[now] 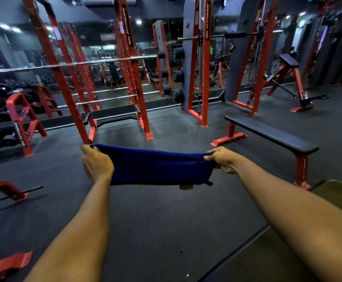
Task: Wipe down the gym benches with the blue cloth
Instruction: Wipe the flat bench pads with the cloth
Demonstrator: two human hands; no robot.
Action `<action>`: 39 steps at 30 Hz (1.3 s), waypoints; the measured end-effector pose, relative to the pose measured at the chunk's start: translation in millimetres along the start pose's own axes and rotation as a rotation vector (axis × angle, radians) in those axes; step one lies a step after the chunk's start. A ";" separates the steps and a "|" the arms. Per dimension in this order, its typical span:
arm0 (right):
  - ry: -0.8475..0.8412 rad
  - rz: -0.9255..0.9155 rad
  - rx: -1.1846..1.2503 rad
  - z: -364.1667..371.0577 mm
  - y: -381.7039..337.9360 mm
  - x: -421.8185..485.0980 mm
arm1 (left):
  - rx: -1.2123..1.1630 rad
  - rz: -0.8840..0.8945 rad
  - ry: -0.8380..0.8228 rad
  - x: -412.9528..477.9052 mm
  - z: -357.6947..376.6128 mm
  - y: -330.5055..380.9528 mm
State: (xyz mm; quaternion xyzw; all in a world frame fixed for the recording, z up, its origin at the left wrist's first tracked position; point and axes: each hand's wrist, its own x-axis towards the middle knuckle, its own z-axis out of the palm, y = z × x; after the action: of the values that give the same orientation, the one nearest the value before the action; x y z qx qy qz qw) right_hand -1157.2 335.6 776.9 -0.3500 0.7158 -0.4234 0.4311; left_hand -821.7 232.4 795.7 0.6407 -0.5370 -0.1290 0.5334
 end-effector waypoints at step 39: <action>0.031 -0.415 0.007 95.8 -31.8 -24.7 | 0.019 0.318 -0.788 -67.9 30.8 84.3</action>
State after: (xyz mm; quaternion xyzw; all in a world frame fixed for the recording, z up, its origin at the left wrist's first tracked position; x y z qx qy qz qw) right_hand -1055.9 315.3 787.8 -0.4819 0.6336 -0.5107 0.3248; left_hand -917.3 283.9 825.1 0.4563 -0.7932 -0.2753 0.2945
